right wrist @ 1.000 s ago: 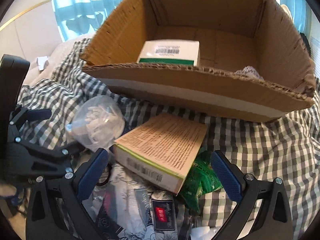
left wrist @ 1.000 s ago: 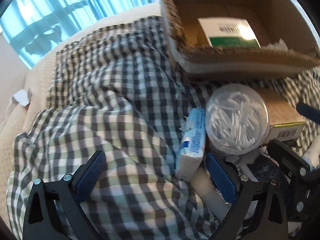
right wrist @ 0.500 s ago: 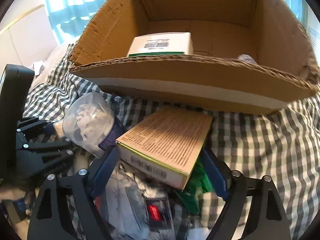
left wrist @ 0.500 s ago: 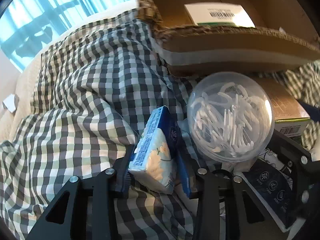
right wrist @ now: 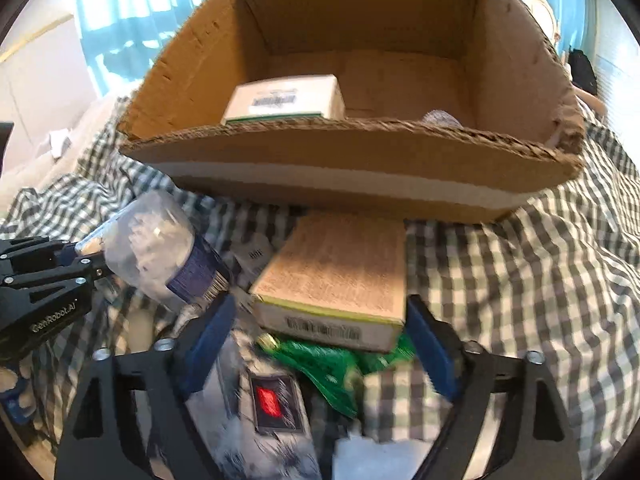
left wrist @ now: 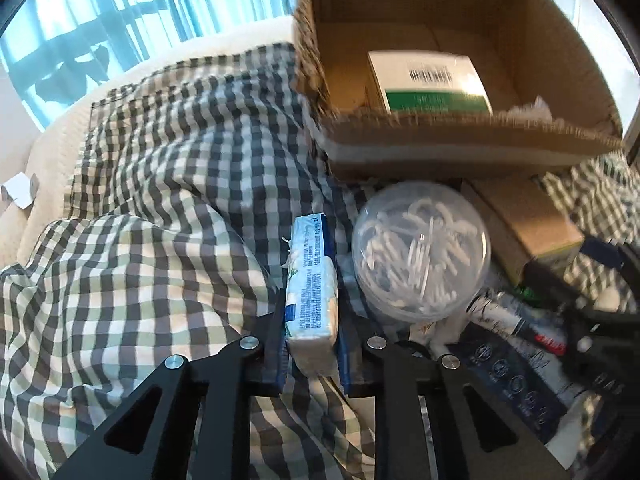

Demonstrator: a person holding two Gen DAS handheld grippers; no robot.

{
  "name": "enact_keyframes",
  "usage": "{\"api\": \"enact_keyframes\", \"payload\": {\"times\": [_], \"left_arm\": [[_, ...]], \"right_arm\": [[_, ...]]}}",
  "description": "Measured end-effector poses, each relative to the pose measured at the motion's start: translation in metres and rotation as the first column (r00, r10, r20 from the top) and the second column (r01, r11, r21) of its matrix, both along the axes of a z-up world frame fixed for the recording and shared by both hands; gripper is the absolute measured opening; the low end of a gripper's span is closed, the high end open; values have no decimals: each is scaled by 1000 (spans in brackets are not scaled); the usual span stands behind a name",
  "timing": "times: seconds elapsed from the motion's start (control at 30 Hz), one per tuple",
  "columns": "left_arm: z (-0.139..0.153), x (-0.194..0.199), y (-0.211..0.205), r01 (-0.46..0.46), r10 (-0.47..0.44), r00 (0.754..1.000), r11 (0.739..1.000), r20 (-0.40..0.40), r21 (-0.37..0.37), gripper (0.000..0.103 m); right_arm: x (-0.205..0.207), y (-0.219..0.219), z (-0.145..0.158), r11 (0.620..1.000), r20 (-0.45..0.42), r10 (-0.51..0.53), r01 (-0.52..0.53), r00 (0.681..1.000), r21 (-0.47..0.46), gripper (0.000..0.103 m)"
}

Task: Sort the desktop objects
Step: 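Grasp the white-blue tube with the left tool while the right tool grasps the tan medicine box, then lift the tube and tan box and carry both over the cardboard box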

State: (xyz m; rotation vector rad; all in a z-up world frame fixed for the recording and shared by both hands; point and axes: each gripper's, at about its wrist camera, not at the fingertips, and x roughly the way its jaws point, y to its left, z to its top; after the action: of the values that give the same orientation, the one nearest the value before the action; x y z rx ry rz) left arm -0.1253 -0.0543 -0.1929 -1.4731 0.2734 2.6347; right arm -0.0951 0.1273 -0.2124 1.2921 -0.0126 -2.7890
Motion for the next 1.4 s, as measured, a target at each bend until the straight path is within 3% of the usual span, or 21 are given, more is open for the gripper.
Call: {"api": "enact_keyframes", "payload": {"times": [0.1, 0.13, 0.37, 0.47, 0.6, 0.73, 0.87, 1.13, 1.27, 1.4], "left_arm": [[7, 3, 1, -24, 25, 999, 999, -29, 36, 19], [10, 4, -1, -32, 34, 999, 998, -37, 49, 19], [31, 9, -9, -50, 60, 993, 994, -102, 96, 19], [42, 12, -11, -51, 67, 989, 992, -134, 115, 19], [62, 16, -16, -45, 73, 978, 988, -196, 145, 19], [81, 21, -19, -33, 75, 964, 986, -255, 166, 19], [101, 34, -17, -17, 74, 947, 983, -313, 182, 19], [137, 62, -6, 19, 71, 907, 978, -415, 208, 19], [150, 72, -6, 40, 89, 891, 962, -446, 271, 19], [164, 81, 0, 52, 91, 863, 963, -497, 265, 19]], "right_arm": [[-9, -2, -12, 1000, 32, 3, -4, 999, 27, 90], [-11, -2, -15, 1000, 36, 1, -2, 999, 31, 79], [1, 11, 5, 999, 7, 5, -4, 1000, -38, 78], [15, 14, 28, 997, -40, 20, -23, 999, -71, 77], [37, 13, 68, 997, -168, 29, -40, 985, -63, 75], [27, 23, 106, 997, -251, 41, -57, 967, -58, 75], [73, 21, 116, 995, -325, 43, -69, 945, -69, 75], [92, 19, 154, 994, -478, 38, -81, 878, -69, 75], [111, 26, 173, 996, -551, 27, -71, 834, -60, 75], [125, 30, 192, 997, -608, 15, -57, 794, -50, 75]]}}
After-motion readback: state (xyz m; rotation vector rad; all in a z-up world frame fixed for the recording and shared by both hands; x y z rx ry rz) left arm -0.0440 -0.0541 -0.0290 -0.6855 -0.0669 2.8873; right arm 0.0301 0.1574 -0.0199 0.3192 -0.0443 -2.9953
